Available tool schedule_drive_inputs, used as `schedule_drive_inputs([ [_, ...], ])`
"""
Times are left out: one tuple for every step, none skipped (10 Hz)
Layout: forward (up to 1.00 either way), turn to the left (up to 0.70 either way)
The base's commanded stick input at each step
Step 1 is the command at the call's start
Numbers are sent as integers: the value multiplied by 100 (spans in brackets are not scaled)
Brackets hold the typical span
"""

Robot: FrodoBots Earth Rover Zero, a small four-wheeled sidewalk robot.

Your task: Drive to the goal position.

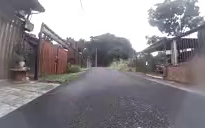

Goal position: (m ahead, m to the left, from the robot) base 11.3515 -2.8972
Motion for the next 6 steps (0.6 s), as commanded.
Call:
schedule_drive_inputs([
  [50,0],
  [50,0],
  [50,0],
  [50,0],
  [50,0],
  [50,0],
])
